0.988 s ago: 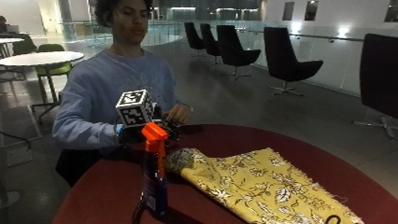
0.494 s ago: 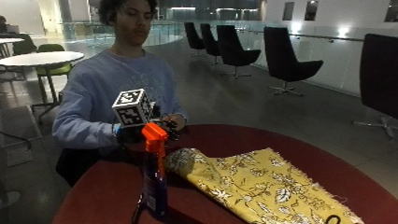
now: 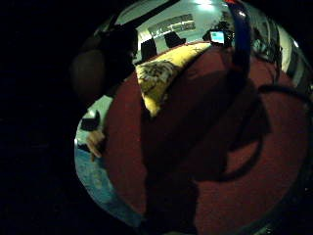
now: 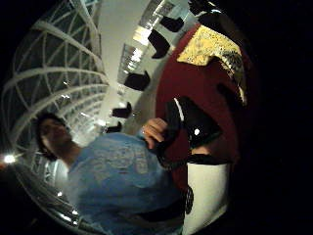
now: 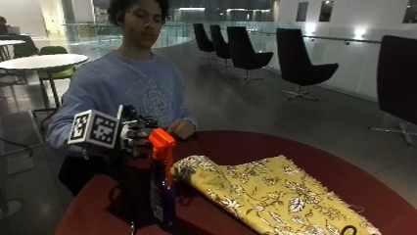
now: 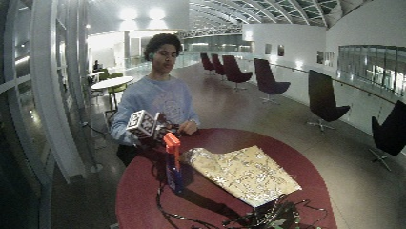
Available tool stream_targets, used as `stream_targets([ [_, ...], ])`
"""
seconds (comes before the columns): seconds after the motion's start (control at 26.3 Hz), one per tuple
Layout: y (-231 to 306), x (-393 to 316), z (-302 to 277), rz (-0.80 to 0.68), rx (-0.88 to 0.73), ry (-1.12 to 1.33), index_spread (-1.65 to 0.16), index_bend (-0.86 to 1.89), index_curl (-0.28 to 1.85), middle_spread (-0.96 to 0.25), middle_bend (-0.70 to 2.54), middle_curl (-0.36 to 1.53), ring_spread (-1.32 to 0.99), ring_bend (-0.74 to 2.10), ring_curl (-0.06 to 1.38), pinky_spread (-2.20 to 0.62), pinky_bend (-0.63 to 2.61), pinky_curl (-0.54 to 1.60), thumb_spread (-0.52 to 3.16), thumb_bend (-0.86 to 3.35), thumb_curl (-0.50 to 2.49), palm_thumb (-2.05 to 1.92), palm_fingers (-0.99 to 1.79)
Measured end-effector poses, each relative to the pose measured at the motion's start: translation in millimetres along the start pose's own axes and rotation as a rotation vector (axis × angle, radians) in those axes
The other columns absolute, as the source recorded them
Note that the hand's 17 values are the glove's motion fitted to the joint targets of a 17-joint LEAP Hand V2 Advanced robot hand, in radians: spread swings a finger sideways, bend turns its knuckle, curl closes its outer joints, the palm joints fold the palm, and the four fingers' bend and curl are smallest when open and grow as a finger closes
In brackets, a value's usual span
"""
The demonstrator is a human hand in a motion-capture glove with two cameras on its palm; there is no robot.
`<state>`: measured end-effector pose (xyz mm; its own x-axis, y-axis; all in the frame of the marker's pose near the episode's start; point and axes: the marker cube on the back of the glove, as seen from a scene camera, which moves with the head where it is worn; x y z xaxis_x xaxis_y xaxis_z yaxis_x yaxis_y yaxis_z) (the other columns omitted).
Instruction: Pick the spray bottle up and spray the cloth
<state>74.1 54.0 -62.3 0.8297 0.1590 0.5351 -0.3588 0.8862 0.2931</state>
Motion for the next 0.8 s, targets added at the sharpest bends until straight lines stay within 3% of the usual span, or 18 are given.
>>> stream_targets([
  [0.23, 13, 20, -29, 0.152, 0.098, -0.247, -0.38, 0.11, 0.24, -0.02, 0.19, 0.3, 0.02, 0.35, 0.27, 0.24, 0.39, 0.3, 1.12, 0.13, 0.31, 0.6, 0.6],
  [0.53, 4, 33, -36, 0.206, 0.169, -0.222, -0.38, 0.12, 0.24, -0.01, 0.2, 0.32, 0.03, 0.36, 0.28, 0.24, 0.4, 0.32, 1.12, 0.07, 0.32, 0.61, 0.58],
  [0.8, -56, 66, -54, 0.293, 0.303, -0.192, -0.38, 0.11, 0.23, -0.01, 0.21, 0.34, 0.03, 0.37, 0.29, 0.24, 0.4, 0.33, 1.09, 0.04, 0.33, 0.65, 0.59],
])
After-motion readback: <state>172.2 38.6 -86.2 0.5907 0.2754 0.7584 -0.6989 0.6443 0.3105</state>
